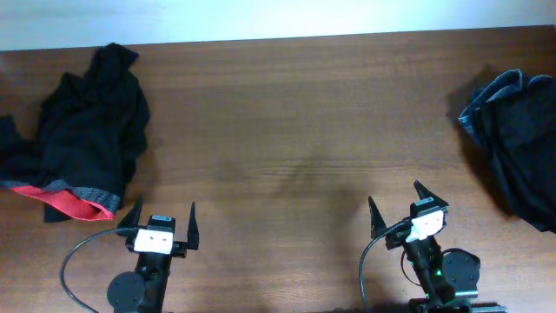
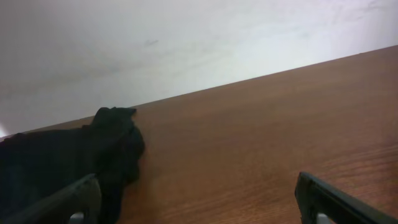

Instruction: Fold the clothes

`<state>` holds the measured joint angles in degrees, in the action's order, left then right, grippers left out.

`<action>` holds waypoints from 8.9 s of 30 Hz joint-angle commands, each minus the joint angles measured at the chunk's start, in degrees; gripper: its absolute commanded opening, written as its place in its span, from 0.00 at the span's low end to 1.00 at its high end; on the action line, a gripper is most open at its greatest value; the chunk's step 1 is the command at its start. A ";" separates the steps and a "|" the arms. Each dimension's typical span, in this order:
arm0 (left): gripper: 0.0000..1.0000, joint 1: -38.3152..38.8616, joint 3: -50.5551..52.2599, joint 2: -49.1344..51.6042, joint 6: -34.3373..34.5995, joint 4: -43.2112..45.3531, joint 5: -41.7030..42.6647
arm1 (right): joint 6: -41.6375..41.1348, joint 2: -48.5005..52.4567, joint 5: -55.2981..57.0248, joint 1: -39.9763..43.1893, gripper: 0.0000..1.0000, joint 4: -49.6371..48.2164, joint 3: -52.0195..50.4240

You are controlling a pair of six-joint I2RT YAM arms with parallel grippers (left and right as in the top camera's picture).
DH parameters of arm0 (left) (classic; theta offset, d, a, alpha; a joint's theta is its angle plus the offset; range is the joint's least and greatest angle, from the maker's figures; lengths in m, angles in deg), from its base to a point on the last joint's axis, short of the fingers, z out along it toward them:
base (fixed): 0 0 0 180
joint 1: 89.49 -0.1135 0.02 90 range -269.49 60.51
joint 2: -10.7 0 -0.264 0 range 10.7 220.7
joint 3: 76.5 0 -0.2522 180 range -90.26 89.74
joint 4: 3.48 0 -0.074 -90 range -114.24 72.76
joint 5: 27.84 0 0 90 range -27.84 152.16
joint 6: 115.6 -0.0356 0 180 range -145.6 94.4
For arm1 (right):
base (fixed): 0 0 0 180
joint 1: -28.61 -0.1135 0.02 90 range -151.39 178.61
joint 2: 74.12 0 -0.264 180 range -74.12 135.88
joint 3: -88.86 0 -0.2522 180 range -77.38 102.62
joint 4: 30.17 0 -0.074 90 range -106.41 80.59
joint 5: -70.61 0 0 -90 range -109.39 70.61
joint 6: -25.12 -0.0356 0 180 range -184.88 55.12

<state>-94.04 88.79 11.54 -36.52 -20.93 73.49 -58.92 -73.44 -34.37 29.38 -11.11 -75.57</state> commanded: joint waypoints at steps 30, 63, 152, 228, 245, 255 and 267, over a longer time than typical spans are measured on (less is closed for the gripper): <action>0.99 0.28 0.44 -0.07 0.33 -0.02 -0.61 | -0.46 -0.50 0.68 0.42 0.99 0.00 -0.52; 0.99 0.28 -0.22 -0.07 2.40 6.62 16.26 | -4.90 -0.48 -6.01 0.42 0.99 -6.40 0.79; 0.77 -6.75 -50.51 91.89 21.99 -30.82 -36.59 | -4.74 88.94 -22.82 0.37 0.99 33.90 66.25; 0.01 45.86 -121.90 103.62 21.62 27.28 -20.98 | -15.23 86.33 -17.81 25.51 0.98 49.07 76.11; 0.01 43.28 -124.96 105.63 21.57 -15.78 -19.93 | -7.52 86.36 -29.83 27.45 0.83 49.94 76.11; 0.01 38.99 -125.00 104.85 24.76 -15.47 -12.41 | -5.01 86.84 -45.03 15.72 0.86 38.97 75.97; 0.01 39.06 -125.00 100.52 25.92 -17.46 -12.11 | -14.45 88.54 -44.35 8.85 0.89 20.44 75.89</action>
<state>-54.81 -35.21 116.80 -11.23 -38.17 60.49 -70.94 14.23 -77.41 38.91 10.61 -0.34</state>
